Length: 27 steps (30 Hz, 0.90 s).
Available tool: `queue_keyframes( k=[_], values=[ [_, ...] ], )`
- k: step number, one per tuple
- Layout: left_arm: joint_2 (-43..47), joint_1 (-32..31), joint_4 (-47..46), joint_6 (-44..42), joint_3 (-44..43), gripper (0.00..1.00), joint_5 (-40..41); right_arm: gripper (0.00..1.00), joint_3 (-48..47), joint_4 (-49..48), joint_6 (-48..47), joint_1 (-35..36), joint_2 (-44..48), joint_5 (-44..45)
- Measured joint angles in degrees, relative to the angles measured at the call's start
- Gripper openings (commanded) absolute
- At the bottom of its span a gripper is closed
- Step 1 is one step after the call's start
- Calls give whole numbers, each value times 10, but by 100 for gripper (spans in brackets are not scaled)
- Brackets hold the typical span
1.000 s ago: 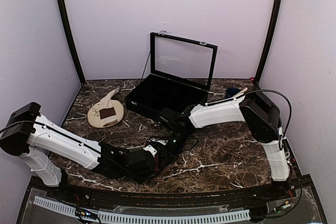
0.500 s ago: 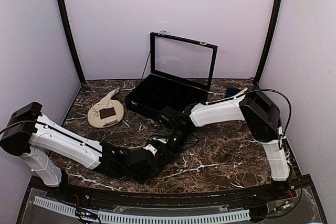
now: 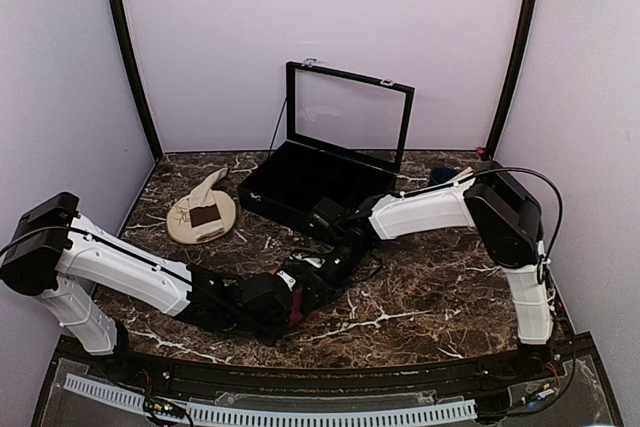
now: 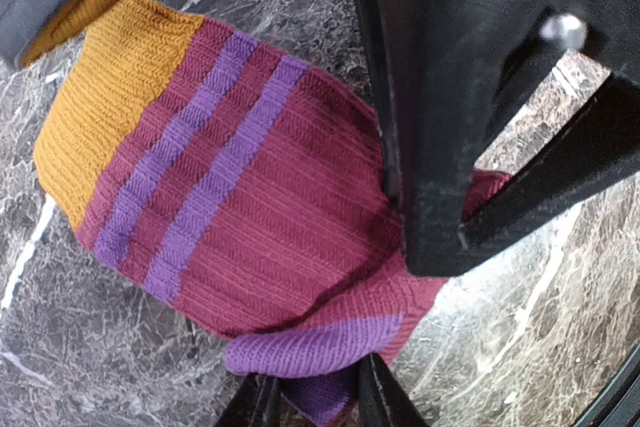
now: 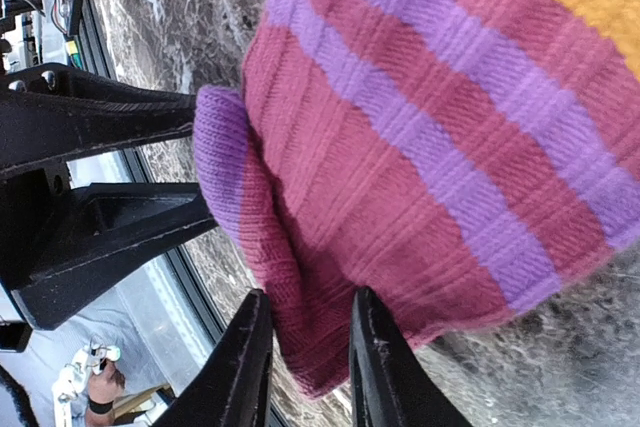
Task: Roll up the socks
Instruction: Roll the sock at the center of the board.
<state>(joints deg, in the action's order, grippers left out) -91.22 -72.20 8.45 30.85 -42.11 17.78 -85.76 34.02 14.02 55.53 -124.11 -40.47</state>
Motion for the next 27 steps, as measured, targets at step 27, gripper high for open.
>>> queue_keyframes(
  k=[27],
  values=[
    [27, 48, -9, 33, 24, 29, -79, 29, 102, -107, 24, -28, 64, 61]
  ],
)
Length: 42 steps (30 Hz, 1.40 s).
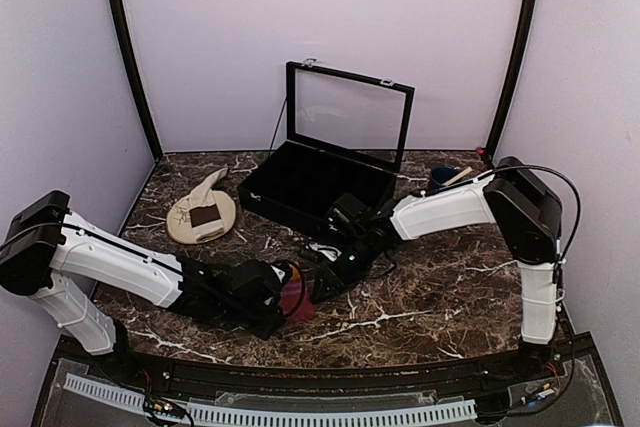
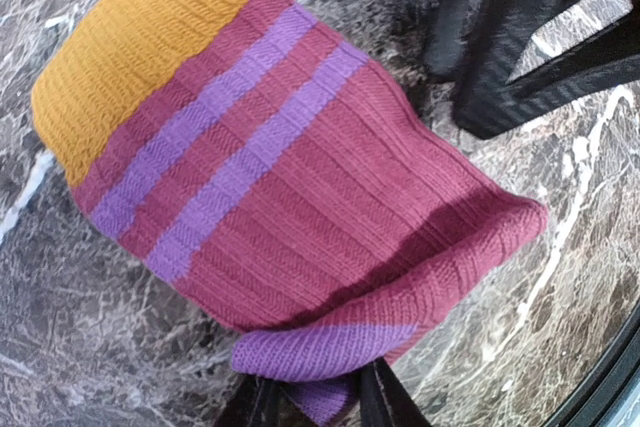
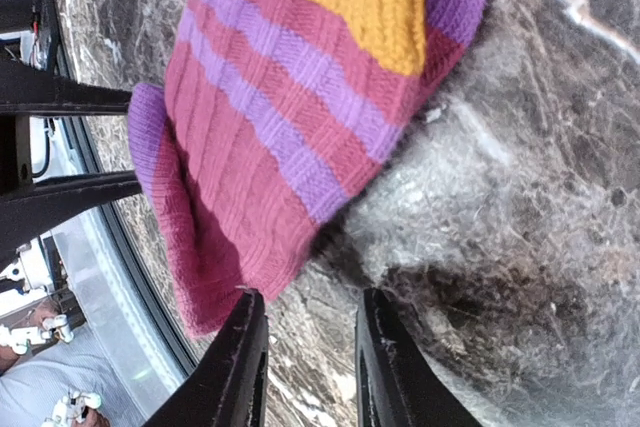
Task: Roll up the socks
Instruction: Roll the sock at the center of the board.
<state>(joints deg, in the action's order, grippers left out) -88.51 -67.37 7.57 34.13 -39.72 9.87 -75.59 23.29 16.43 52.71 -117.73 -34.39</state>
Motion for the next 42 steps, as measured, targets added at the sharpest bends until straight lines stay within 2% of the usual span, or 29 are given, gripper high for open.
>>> queue_keyframes(
  k=[8, 17, 27, 32, 36, 42],
  values=[
    [7, 10, -1, 2, 6, 30, -20, 29, 54, -52, 1, 0, 51, 15],
    [12, 42, 1, -11, 5, 29, -70, 29, 171, -127, -49, 12, 182, 92],
    [11, 113, 31, -52, -7, 28, -156, 29, 283, -219, -145, 145, 262, 289],
    [-4, 139, 54, -75, -27, 27, -200, 29, 287, -260, -199, 205, 266, 380],
    [-18, 155, 61, -90, -39, 26, -234, 29, 273, -285, -247, 246, 236, 440],
    [-33, 177, 61, -103, -48, 25, -282, 29, 251, -307, -300, 270, 177, 485]
  ],
)
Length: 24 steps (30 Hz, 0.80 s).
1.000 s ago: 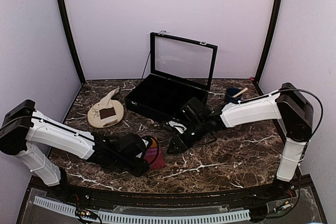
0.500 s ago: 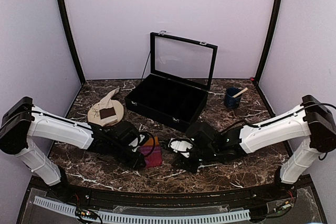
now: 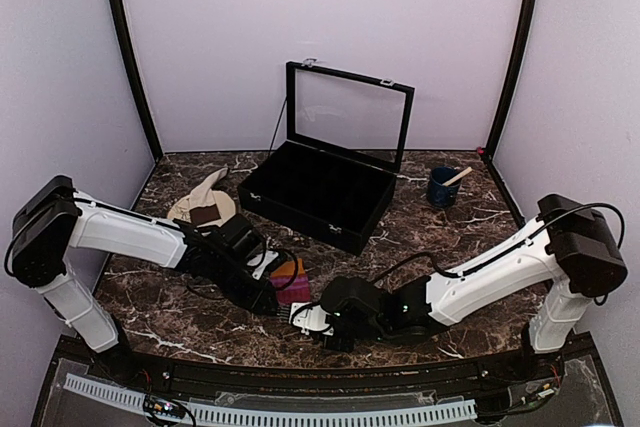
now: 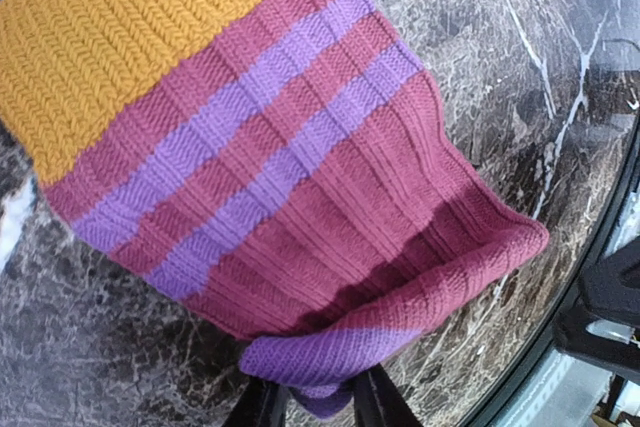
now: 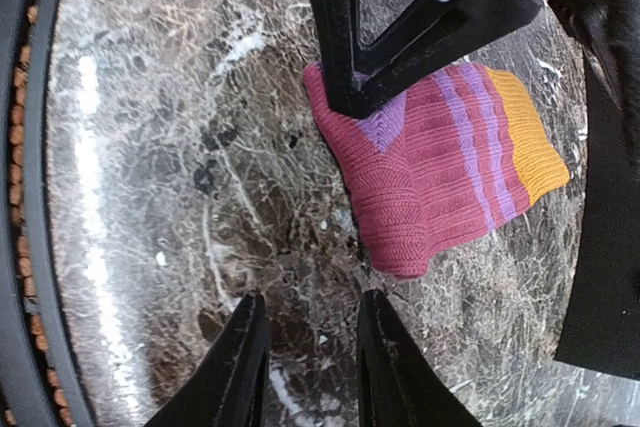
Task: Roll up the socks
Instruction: Roll the sock at the center of the board.
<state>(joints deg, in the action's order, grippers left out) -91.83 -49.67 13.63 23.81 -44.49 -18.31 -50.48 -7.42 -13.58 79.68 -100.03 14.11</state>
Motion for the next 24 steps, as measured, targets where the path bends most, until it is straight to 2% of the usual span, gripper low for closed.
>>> queue_keyframes(
  k=[13, 24],
  values=[
    [-20, 30, 0, -23, -7, 22, -66, 30, -34, -35, -95, 2, -50, 35],
    [-29, 42, 5, -41, -12, 21, -92, 31, -44, -42, -124, -6, -78, 37]
  ],
)
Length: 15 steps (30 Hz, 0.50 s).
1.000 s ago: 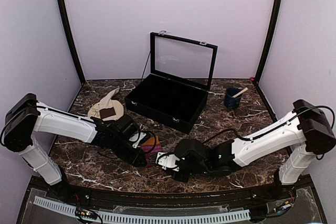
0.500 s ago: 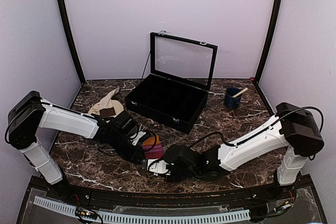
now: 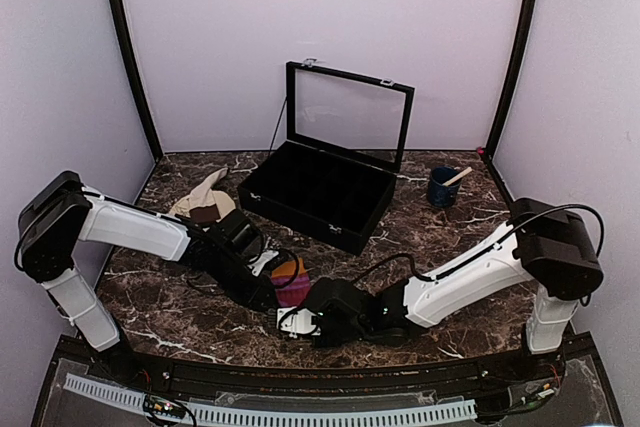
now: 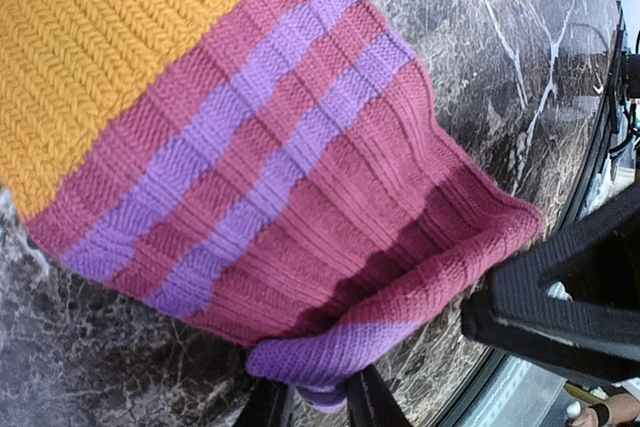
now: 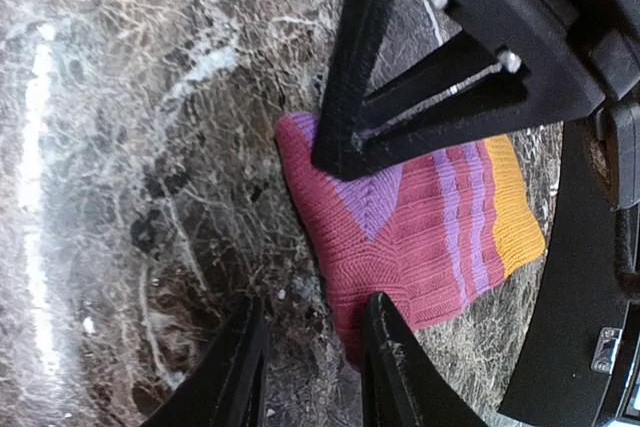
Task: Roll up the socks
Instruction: Roll the sock at the center of the board.
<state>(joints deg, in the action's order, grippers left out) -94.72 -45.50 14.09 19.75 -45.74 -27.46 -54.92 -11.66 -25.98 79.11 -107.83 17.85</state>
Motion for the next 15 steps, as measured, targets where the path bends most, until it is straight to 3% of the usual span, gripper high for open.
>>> queue_keyframes(
  k=[15],
  values=[
    [-11, 15, 11, -20, -6, 19, -26, 31, -14, -4, -5, -36, -29, 0]
  ],
)
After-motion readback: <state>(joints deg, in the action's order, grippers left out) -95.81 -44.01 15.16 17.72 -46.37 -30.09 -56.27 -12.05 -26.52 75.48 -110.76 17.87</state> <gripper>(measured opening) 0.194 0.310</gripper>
